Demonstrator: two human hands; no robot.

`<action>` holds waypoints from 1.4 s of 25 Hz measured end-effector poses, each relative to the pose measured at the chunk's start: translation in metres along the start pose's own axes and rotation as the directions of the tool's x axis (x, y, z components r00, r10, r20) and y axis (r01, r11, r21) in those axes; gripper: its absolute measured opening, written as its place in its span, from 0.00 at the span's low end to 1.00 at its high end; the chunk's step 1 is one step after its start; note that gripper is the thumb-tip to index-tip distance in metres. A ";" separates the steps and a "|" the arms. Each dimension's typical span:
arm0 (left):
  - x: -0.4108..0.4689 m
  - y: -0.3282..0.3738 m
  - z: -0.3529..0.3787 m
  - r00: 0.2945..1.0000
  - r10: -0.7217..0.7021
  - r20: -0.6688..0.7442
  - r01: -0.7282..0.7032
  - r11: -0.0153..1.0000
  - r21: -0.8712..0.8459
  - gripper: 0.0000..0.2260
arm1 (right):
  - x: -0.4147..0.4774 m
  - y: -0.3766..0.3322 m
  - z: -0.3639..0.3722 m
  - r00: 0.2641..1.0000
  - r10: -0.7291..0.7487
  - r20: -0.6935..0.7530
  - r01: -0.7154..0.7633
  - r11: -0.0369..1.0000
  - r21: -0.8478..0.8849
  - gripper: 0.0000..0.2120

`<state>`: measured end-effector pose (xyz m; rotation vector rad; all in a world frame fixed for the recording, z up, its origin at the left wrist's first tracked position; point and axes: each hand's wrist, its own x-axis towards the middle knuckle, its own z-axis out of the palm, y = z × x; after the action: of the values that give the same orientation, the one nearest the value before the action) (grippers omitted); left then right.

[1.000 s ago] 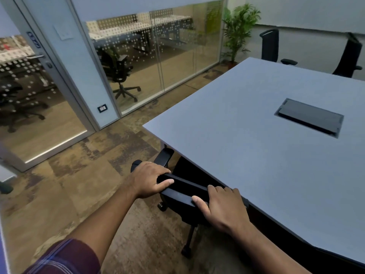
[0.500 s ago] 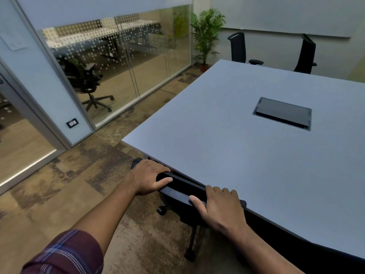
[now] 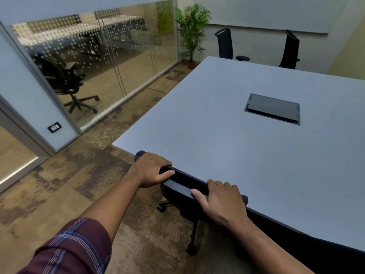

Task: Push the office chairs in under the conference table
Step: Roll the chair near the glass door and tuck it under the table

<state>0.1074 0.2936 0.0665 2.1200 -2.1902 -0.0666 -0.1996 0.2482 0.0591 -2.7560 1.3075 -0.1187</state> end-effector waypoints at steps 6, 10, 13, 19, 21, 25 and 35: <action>0.003 -0.011 0.003 1.000 0.022 -0.007 -0.022 1.000 0.014 0.28 | 0.008 -0.006 0.004 0.999 0.038 -0.018 -0.038 0.999 0.010 0.46; 0.004 -0.007 -0.001 1.000 0.015 -0.004 -0.015 1.000 0.011 0.29 | 0.009 -0.006 0.004 0.998 0.063 -0.015 -0.063 0.998 0.023 0.44; 0.002 -0.005 -0.004 1.000 0.010 0.014 -0.010 1.000 0.017 0.31 | 0.009 -0.007 0.004 0.997 0.070 -0.018 -0.069 0.997 0.016 0.44; -0.005 0.000 -0.004 0.997 -0.080 -0.011 0.080 0.997 -0.005 0.35 | 0.025 -0.012 0.004 0.996 0.074 0.044 -0.078 0.993 0.088 0.49; -0.008 -0.001 -0.001 0.992 -0.127 -0.022 0.126 0.992 -0.017 0.36 | 0.040 -0.020 0.002 0.995 0.073 0.069 -0.082 0.987 0.137 0.53; -0.010 -0.024 -0.002 0.980 -0.200 -0.001 0.200 0.980 -0.012 0.44 | 0.088 -0.047 0.003 0.993 0.028 0.112 -0.049 0.981 0.187 0.52; 0.017 -0.205 -0.024 0.935 -0.346 -0.072 0.351 0.934 0.070 0.49 | 0.276 -0.154 0.035 0.986 -0.129 0.102 0.109 0.977 0.186 0.51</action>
<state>0.3131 0.2707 0.0709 2.4984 -1.7884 0.0609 0.0972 0.1328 0.0504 -2.6443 1.0488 -0.0820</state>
